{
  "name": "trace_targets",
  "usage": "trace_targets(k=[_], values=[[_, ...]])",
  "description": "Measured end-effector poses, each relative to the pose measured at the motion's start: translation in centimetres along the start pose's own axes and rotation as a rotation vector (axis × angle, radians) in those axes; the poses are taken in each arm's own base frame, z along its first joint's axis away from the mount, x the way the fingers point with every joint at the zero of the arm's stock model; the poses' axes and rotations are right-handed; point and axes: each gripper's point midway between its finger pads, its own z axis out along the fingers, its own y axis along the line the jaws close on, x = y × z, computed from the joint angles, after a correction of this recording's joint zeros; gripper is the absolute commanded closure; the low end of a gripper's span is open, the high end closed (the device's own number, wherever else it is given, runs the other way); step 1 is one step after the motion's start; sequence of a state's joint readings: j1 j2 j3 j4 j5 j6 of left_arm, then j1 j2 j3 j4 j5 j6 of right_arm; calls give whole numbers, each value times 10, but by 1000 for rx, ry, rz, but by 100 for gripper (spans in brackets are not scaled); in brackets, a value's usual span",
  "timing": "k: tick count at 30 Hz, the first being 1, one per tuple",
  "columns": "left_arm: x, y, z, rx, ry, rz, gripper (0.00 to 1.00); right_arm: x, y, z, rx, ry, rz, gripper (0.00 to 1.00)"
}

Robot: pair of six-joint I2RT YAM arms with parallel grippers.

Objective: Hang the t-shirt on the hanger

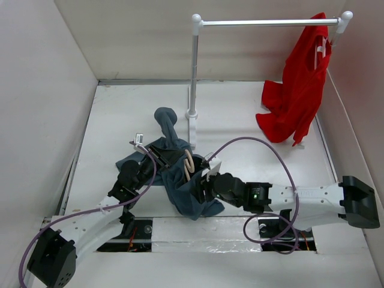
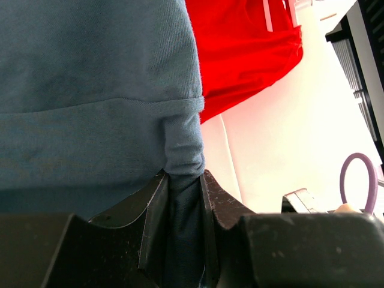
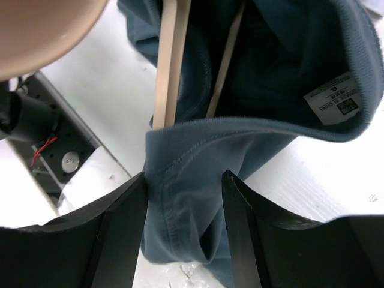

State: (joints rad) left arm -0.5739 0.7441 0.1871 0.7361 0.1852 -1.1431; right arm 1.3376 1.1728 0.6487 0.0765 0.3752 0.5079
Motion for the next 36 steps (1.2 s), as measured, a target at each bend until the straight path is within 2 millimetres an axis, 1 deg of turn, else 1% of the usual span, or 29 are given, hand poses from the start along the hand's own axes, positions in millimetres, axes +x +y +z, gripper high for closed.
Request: trace_targets(k=[3,6,9,11,12,13,14,16,17,20,21,22,23,24,25,26,27,29,30,32,34,36], values=[[-2,-1,0,3,-10,0,100,-2,1,7,22,-5,-13,43],[-4,-3,-1,8,-18,-8,100,-4,8,12,27,-20,-25,44],[-4,-3,-1,7,-19,-15,100,-7,15,18,49,-35,-39,51],[-4,-4,-1,7,-21,-18,100,-10,16,22,79,-50,-47,58],[-5,-3,0,6,-23,-19,100,-11,16,24,98,-60,-53,65],[-5,-3,0,5,-25,-21,100,-12,15,25,118,-69,-59,82],[-5,-3,0,4,-26,-21,100,-14,13,26,138,-77,-64,90],[-9,-2,0,-1,-44,-19,100,-15,6,27,183,-89,-64,100],[-11,-1,0,-4,-50,-18,100,-16,1,26,215,-97,-71,100],[-10,0,0,-9,-48,-7,100,-16,-3,22,242,-103,-83,100],[-10,0,0,-12,-44,-1,96,-16,-3,19,244,-98,-87,100],[-10,-2,0,-15,-38,14,90,-19,-4,15,243,-100,-86,100],[-12,-6,1,-21,-35,30,79,-23,-4,9,237,-106,-80,100],[-15,-11,2,-24,-34,55,73,-30,-3,3,225,-118,-69,100],[-19,-18,3,-24,-39,85,68,-37,-1,-4,212,-134,-55,100],[-28,-27,4,-21,-68,121,60,-45,1,-13,193,-146,-42,100],[-39,-34,5,-20,-105,153,56,-50,1,-21,179,-154,-32,100],[-62,-50,3,-19,-191,212,49,-60,1,-38,152,-167,-17,100],[-72,-57,1,-18,-230,238,47,-65,1,-46,136,-174,-11,100],[-87,-66,-2,-27,-293,279,42,-72,1,-60,108,-185,-2,100],[-97,-66,-4,-58,-334,313,39,-78,2,-72,81,-191,3,100],[-105,-64,-4,-92,-362,338,37,-78,0,-80,67,-180,-8,100]])
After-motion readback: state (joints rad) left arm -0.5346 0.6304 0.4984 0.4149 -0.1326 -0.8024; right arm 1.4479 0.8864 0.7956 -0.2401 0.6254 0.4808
